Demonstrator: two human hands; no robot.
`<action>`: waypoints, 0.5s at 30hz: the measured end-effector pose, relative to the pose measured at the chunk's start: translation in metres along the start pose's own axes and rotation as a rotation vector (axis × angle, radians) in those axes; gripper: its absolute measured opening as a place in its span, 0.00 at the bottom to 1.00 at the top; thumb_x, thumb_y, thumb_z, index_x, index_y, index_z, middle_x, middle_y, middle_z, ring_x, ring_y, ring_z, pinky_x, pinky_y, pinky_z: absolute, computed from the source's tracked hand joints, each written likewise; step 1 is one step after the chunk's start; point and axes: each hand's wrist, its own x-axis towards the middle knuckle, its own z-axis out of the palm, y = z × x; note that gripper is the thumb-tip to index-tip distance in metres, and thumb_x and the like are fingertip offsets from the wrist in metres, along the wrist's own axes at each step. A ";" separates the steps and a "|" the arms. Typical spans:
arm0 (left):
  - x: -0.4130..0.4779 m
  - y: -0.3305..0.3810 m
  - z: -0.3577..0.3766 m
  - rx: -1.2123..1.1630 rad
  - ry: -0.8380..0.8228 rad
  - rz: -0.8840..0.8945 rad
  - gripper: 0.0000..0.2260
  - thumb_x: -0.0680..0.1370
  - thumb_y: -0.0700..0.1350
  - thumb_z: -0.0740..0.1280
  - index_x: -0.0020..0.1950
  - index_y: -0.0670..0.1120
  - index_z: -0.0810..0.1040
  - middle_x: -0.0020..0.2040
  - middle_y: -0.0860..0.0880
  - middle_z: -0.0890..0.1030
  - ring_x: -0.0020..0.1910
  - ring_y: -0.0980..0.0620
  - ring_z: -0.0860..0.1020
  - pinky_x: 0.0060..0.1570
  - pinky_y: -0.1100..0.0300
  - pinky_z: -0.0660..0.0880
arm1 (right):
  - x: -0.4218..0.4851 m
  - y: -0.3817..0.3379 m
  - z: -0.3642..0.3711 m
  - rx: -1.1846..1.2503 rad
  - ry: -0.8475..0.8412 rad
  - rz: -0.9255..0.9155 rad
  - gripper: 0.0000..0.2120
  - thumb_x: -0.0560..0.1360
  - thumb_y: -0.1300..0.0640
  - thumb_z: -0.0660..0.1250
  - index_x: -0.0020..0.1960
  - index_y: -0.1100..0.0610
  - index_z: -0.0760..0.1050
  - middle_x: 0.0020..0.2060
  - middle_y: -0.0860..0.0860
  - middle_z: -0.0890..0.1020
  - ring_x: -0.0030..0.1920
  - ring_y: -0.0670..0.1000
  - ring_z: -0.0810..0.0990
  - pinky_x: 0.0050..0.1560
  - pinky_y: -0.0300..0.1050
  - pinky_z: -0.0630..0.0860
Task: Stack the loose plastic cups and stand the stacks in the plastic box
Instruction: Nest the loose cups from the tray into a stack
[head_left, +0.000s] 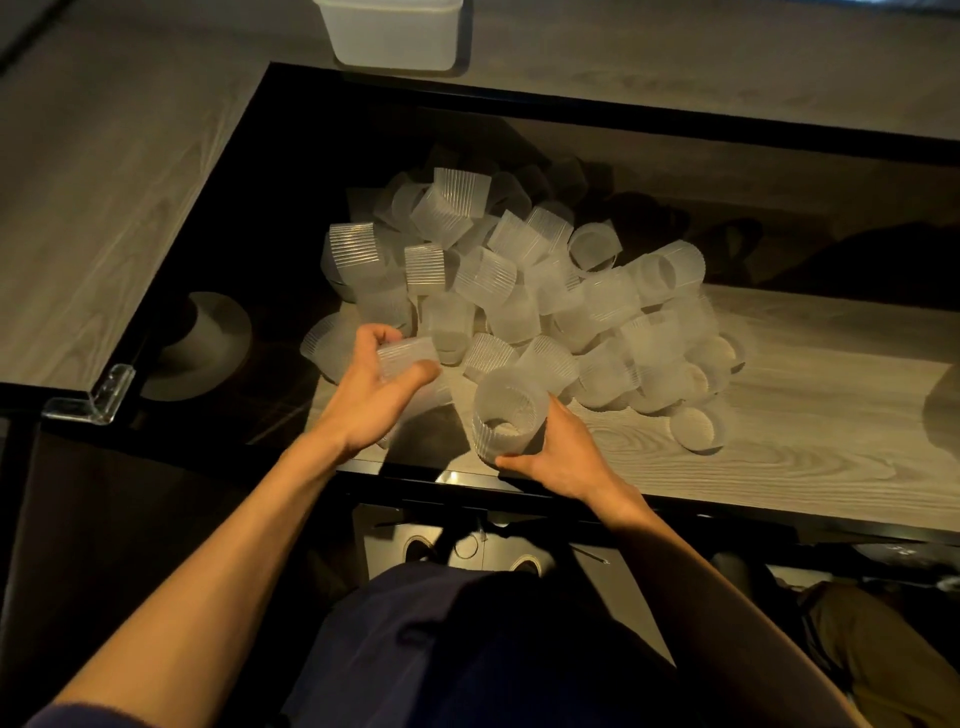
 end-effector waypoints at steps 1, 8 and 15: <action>-0.001 0.011 0.005 -0.023 0.010 0.029 0.24 0.74 0.56 0.68 0.63 0.49 0.62 0.50 0.52 0.72 0.47 0.56 0.75 0.44 0.59 0.73 | 0.000 0.000 0.001 -0.001 -0.001 0.005 0.41 0.62 0.45 0.84 0.70 0.49 0.71 0.63 0.44 0.78 0.62 0.43 0.76 0.61 0.39 0.73; -0.007 0.041 0.046 0.209 -0.135 0.402 0.28 0.73 0.50 0.76 0.69 0.51 0.67 0.59 0.51 0.71 0.51 0.61 0.74 0.49 0.71 0.70 | 0.000 -0.003 0.001 -0.005 -0.003 -0.028 0.40 0.63 0.45 0.82 0.70 0.47 0.70 0.63 0.44 0.79 0.63 0.44 0.78 0.62 0.48 0.77; -0.005 0.031 0.061 0.535 -0.151 0.594 0.39 0.69 0.60 0.70 0.79 0.53 0.66 0.61 0.46 0.70 0.60 0.46 0.70 0.61 0.50 0.72 | 0.000 -0.006 0.001 -0.010 0.006 -0.048 0.32 0.62 0.43 0.79 0.63 0.43 0.71 0.55 0.44 0.80 0.56 0.44 0.80 0.54 0.52 0.81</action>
